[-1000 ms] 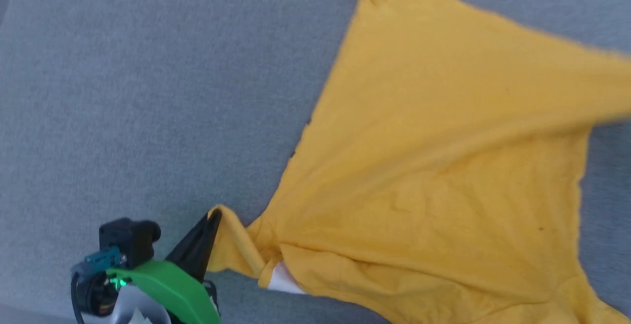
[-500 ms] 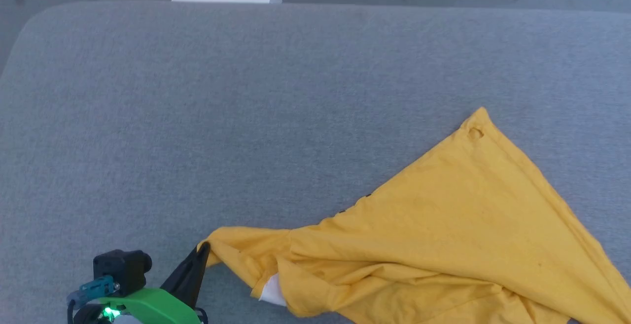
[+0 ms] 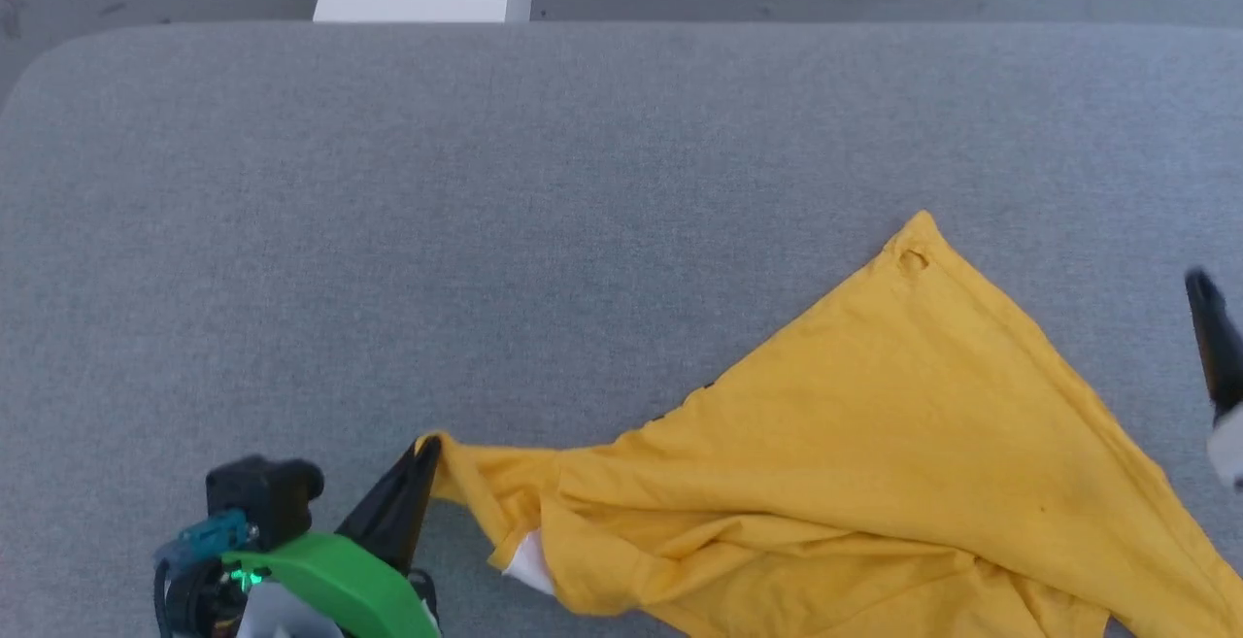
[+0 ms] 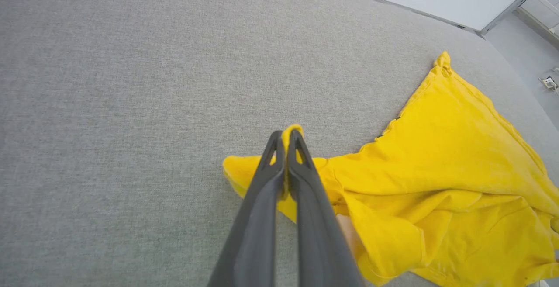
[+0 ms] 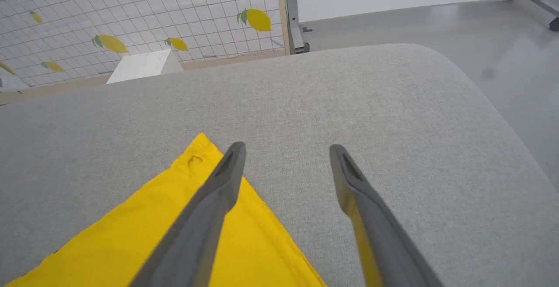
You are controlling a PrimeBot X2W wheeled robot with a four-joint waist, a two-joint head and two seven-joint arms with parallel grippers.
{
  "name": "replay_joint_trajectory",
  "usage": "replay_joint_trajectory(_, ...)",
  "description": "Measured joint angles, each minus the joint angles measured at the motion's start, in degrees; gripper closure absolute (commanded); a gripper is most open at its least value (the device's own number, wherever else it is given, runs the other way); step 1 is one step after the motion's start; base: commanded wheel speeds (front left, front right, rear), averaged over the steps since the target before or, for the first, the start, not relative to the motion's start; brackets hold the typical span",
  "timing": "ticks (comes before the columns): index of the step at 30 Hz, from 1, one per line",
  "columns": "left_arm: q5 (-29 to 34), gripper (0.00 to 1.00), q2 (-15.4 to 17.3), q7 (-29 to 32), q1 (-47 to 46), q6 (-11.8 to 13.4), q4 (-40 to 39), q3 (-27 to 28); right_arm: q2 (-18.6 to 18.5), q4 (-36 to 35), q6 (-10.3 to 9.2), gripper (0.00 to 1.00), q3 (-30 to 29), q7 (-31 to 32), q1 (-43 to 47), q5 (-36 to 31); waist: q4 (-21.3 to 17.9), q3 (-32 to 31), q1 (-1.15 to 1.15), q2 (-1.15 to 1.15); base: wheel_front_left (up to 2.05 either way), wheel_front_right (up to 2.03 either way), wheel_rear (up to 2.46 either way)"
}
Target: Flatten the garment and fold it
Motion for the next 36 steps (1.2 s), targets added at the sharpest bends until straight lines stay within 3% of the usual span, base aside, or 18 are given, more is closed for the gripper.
replay_joint_trajectory(8, 1.68, 1.0, -1.76, 0.0, -6.29, -1.74, 0.67, -2.15, -5.46, 9.54, -0.01, 0.0, 7.81, 8.47, -14.42, -3.49, 2.9, 5.97, 0.0, 0.0, 0.0, 0.0, 0.0)
replay_joint_trajectory(22, 2.18, 1.0, -4.3, -1.21, -11.07, -3.25, 4.03, -4.07, -9.46, 15.75, -0.01, 0.0, 15.07, 15.61, -20.02, -4.42, 10.74, 15.33, 0.0, 0.0, 0.0, 0.0, 0.0)
replay_joint_trajectory(23, 2.18, 1.0, -4.36, -1.24, -11.13, -3.25, 4.22, -4.11, -9.98, 15.74, -0.01, 0.51, 15.22, 16.48, -20.44, -4.39, 11.24, 15.69, 0.0, 0.0, 0.0, 0.0, 0.0)
replay_joint_trajectory(24, 2.18, 1.0, -4.42, -1.25, -11.17, -3.25, 4.38, -4.14, -10.4, 15.69, -0.01, 0.71, 15.22, 17.52, -20.77, -4.41, 11.7, 15.98, 0.0, 0.0, 0.0, 0.0, 0.0)
replay_joint_trajectory(25, 2.16, 1.0, -4.48, -1.26, -11.19, -3.25, 4.47, -4.14, -10.89, 15.58, -0.01, 1.0, 15.28, 18.44, -21.0, -4.45, 12.09, 16.21, 0.0, 0.0, 0.0, 0.0, 0.0)
replay_joint_trajectory(31, 2.2, 1.0, -4.27, -2.01, -11.39, -3.24, 4.79, -3.59, -11.02, 14.82, -0.01, 1.0, 15.39, 20.35, -21.25, -5.28, 12.6, 15.65, 0.0, 0.0, 0.0, 0.0, 0.0)
replay_joint_trajectory(36, 3.35, 1.0, -3.83, -2.78, -12.88, -3.08, 5.49, -2.93, -8.94, 14.74, -0.01, 1.0, 15.18, 17.06, -20.68, -4.97, 11.6, 13.29, 0.0, 0.0, 0.0, 0.0, 0.0)
